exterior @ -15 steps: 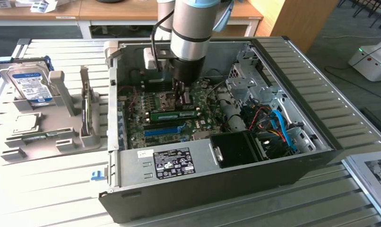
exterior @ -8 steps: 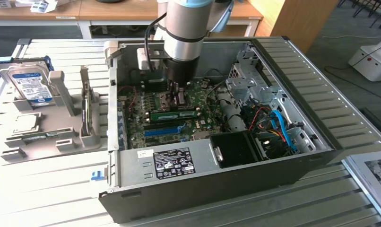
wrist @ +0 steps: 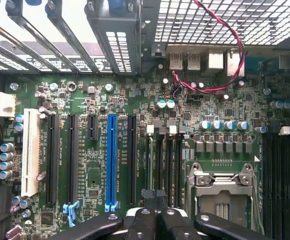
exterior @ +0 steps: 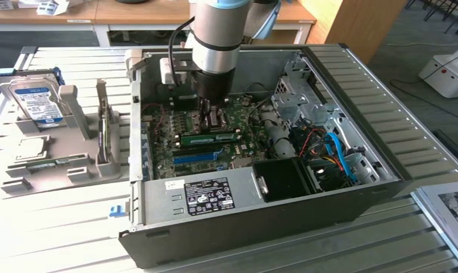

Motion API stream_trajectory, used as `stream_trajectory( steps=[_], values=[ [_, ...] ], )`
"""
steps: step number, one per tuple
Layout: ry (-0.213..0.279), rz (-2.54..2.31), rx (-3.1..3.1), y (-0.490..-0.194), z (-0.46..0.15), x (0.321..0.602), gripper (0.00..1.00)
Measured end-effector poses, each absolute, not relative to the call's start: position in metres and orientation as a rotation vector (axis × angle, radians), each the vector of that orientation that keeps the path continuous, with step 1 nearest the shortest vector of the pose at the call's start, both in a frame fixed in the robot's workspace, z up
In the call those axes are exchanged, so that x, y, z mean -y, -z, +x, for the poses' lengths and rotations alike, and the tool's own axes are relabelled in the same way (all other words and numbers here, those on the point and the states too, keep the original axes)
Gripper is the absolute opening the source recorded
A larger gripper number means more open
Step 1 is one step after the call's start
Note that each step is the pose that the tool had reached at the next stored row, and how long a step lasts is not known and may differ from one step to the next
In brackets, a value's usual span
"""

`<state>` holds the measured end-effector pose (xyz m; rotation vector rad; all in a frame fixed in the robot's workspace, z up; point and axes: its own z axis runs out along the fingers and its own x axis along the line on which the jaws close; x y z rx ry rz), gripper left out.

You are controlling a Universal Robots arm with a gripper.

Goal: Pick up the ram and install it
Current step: 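Press down the ram until it locks into place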

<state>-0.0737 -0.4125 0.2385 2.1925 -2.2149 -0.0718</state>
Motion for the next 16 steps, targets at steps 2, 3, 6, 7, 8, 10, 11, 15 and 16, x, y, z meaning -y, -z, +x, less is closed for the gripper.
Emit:
stream_trajectory(
  steps=[2,3,6,7,8,10,11,15,16],
  values=[
    [0.072,2.193,2.215,-0.2385,-0.0737,0.4125,0.1],
    [0.072,2.192,2.215,-0.2385,-0.0738,0.4126,0.1],
    [0.072,2.192,2.215,-0.2377,-0.0738,0.4126,0.1],
    [0.072,2.192,2.215,-0.2373,-0.0738,0.4126,0.1],
    [0.072,2.192,2.215,-0.237,-0.0738,0.4126,0.1],
    [0.072,2.192,2.215,-0.2368,-0.0738,0.4126,0.1],
    [0.072,2.192,2.215,-0.2368,-0.0738,0.4126,0.1],
    [0.072,2.193,2.215,-0.2362,-0.0738,0.4125,0.1],
    [0.072,2.193,2.215,-0.2359,-0.0738,0.4125,0.1]
  ],
)
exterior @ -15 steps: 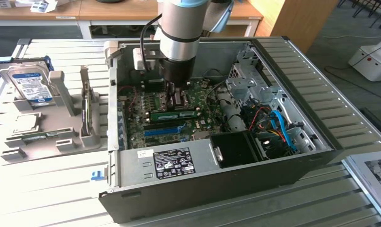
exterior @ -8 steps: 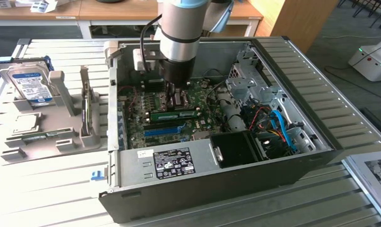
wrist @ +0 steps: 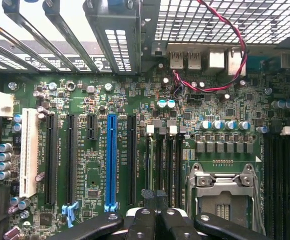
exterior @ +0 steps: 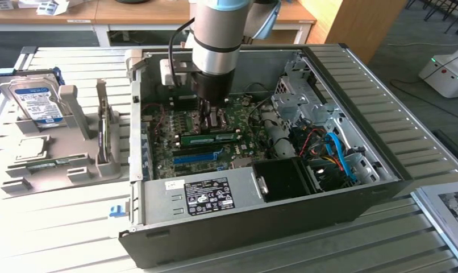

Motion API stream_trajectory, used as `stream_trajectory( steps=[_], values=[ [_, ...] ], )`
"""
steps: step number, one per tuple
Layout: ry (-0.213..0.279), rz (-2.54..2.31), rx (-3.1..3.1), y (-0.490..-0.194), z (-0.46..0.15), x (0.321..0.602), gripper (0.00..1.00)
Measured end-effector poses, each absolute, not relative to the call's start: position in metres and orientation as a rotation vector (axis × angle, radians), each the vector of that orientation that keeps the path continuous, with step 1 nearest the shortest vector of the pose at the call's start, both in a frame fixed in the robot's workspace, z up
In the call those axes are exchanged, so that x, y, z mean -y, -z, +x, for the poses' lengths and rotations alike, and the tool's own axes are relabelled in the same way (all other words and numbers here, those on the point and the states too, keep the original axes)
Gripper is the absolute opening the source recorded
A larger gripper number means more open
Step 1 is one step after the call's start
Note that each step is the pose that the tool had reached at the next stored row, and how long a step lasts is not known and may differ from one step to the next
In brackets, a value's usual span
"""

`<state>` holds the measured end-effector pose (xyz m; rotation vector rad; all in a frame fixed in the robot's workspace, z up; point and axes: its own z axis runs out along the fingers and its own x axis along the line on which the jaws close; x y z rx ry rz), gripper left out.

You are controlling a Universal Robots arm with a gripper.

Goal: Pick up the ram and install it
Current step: 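Press down the ram until it locks into place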

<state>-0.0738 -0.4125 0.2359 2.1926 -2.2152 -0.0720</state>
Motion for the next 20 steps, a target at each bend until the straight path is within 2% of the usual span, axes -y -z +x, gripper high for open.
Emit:
stream_trajectory(
  steps=[20],
  values=[
    [0.072,2.192,2.215,-0.2291,-0.0738,0.4126,0.1]
  ],
)
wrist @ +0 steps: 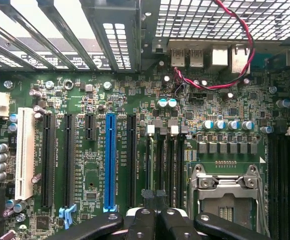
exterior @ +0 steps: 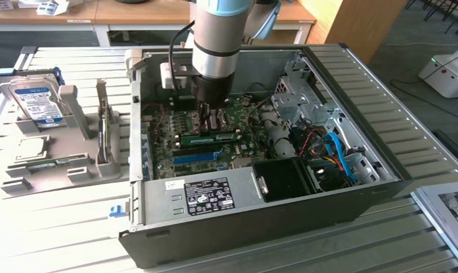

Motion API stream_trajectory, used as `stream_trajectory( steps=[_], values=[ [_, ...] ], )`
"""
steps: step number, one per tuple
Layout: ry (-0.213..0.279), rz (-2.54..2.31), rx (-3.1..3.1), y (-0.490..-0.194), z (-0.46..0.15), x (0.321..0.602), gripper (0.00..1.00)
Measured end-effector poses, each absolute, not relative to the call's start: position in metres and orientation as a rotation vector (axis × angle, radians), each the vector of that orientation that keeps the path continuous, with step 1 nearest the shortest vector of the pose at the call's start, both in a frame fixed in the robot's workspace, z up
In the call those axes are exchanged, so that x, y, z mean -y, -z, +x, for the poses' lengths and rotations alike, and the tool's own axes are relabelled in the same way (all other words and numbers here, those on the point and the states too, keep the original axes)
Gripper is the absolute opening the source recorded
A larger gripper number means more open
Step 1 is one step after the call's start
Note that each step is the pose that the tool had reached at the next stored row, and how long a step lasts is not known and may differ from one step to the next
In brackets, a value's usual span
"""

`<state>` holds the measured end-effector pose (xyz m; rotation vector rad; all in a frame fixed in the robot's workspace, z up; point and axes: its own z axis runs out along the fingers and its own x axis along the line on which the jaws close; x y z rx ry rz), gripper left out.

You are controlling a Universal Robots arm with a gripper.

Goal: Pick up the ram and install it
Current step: 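Press down the ram until it locks into place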

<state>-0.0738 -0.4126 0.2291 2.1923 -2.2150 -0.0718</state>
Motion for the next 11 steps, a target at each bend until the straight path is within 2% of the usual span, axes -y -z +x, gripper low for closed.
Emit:
stream_trajectory(
  steps=[11],
  values=[
    [0.072,2.192,2.215,-0.2276,-0.0738,0.4126,0.1]
  ],
)
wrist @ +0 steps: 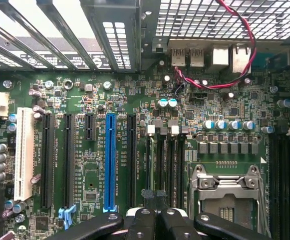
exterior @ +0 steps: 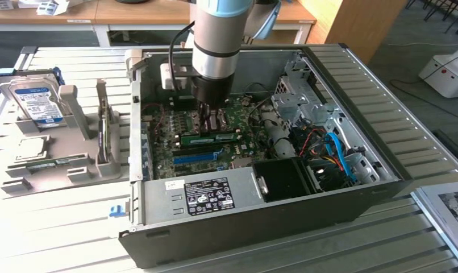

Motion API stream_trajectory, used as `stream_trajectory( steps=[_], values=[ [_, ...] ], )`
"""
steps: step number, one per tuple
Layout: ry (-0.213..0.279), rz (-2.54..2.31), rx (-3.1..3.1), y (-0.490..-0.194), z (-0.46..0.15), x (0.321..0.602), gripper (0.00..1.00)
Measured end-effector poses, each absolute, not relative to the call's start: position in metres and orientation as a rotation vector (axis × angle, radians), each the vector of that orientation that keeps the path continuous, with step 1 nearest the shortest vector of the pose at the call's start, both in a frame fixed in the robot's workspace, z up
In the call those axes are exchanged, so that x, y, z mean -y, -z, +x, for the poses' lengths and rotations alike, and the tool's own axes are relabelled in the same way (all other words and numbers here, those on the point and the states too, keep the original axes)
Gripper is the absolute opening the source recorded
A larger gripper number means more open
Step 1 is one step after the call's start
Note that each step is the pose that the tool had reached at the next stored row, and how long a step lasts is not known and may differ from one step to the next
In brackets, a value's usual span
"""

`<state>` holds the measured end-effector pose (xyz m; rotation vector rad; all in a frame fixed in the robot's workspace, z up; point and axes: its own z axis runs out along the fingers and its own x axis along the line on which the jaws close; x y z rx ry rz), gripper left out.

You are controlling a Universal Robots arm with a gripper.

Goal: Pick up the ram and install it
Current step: 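Press down the ram until it locks into place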

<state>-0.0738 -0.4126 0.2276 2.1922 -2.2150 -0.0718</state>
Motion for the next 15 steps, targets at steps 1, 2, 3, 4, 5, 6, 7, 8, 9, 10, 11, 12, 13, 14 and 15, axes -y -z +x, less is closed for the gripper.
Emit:
stream_trajectory(
  steps=[1,2,3,4,5,6,7,8,9,10,11,12,13,14,15],
  values=[
    [0.072,2.192,2.215,-0.2274,-0.0738,0.4127,0.1],
    [0.072,2.192,2.215,-0.2272,-0.0738,0.4127,0.1],
    [0.072,2.192,2.215,-0.227,-0.0738,0.4127,0.1],
    [0.072,2.192,2.215,-0.2269,-0.0738,0.4127,0.1],
    [0.072,2.192,2.215,-0.2269,-0.0738,0.4127,0.1],
    [0.072,2.192,2.215,-0.2269,-0.0738,0.4127,0.1],
    [0.072,2.192,2.215,-0.2269,-0.0738,0.4127,0.1],
    [0.072,2.192,2.215,-0.2268,-0.0738,0.4127,0.1],
    [0.072,2.192,2.215,-0.2267,-0.0738,0.4127,0.1],
    [0.072,2.192,2.215,-0.2264,-0.0738,0.4127,0.1],
    [0.072,2.192,2.215,-0.2262,-0.0738,0.4128,0.1],
    [0.072,2.193,2.215,-0.2256,-0.0738,0.4128,0.1],
    [0.072,2.192,2.215,-0.2253,-0.0738,0.4128,0.1],
    [0.072,2.192,2.215,-0.2251,-0.0738,0.4128,0.1],
    [0.072,2.192,2.215,-0.225,-0.0738,0.4128,0.1]
  ],
)
